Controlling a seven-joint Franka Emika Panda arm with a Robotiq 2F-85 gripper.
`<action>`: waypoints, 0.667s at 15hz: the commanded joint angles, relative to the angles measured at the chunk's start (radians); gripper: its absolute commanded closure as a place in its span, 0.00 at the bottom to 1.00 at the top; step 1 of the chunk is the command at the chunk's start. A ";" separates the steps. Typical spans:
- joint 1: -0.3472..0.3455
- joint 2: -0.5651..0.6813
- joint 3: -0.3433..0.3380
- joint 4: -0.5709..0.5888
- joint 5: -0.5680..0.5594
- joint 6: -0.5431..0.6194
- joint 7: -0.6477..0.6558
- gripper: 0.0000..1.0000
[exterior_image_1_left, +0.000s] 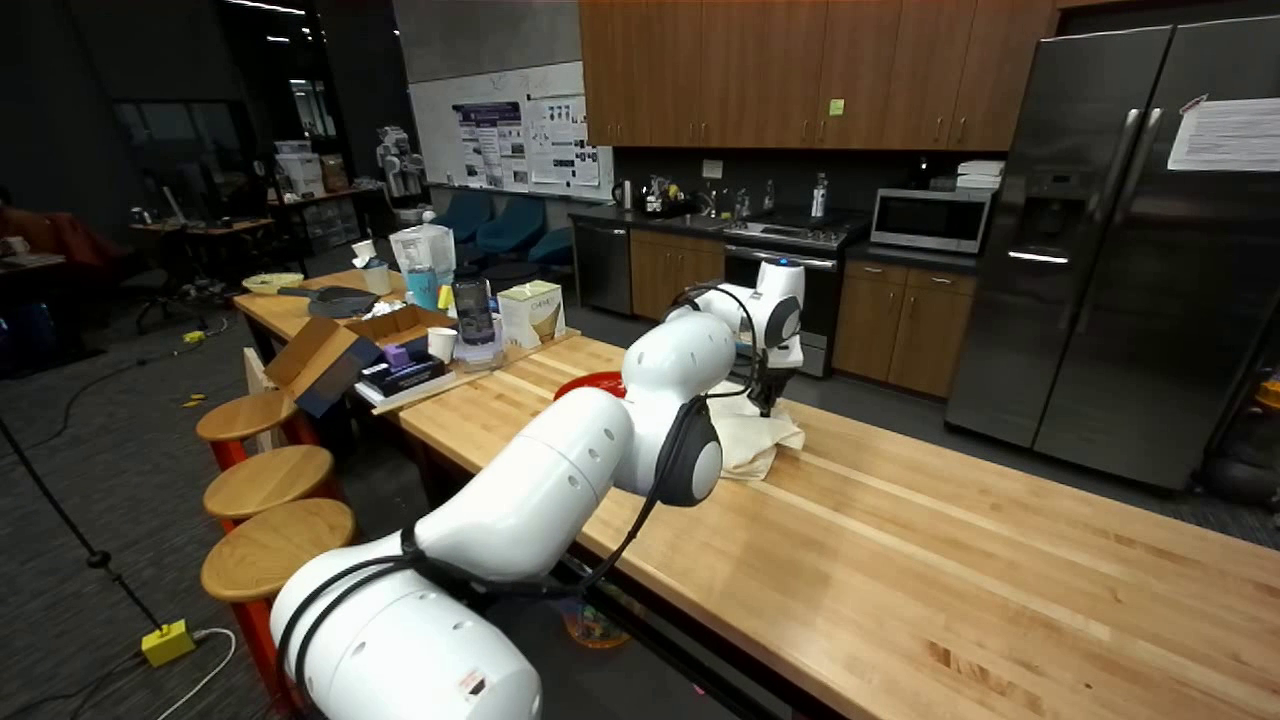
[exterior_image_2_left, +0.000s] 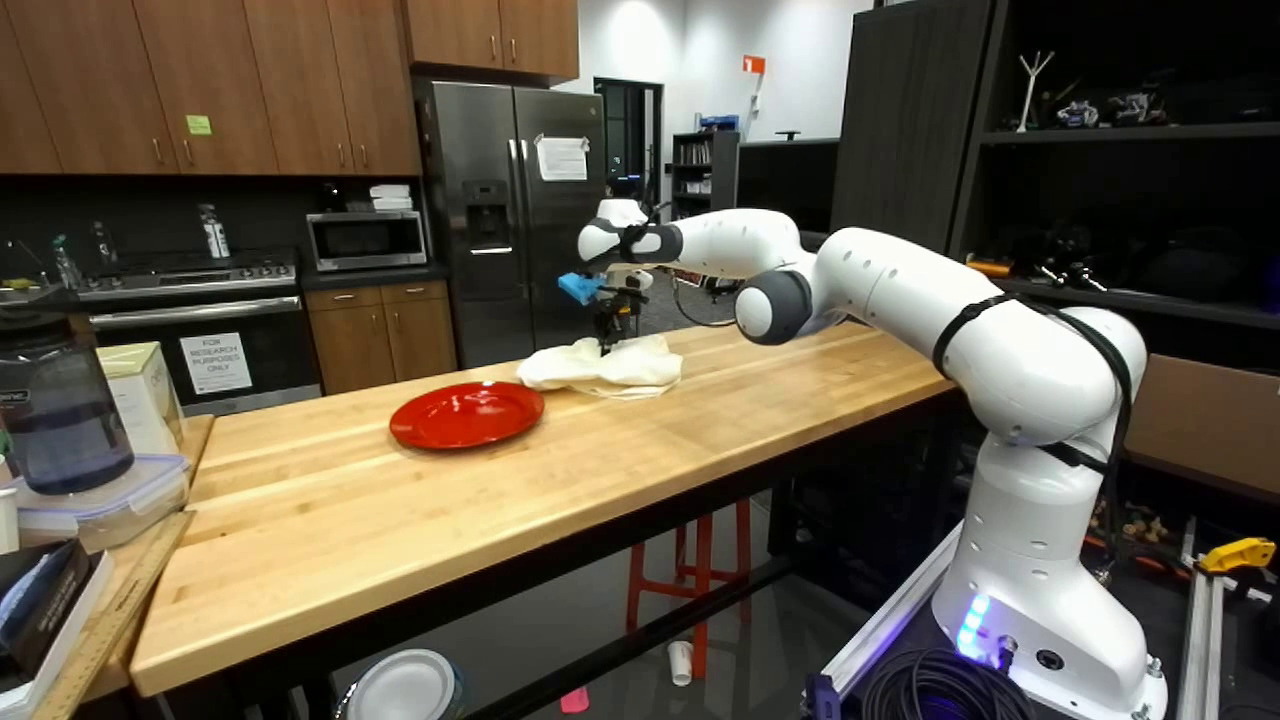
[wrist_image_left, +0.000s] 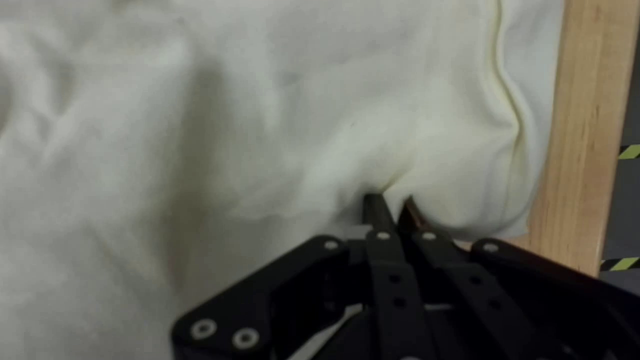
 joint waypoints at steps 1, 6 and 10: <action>0.044 -0.001 -0.034 0.000 -0.058 -0.052 -0.043 0.99; 0.081 0.001 -0.046 0.004 -0.113 -0.088 -0.081 0.99; 0.097 -0.001 -0.035 0.015 -0.121 -0.120 -0.123 0.99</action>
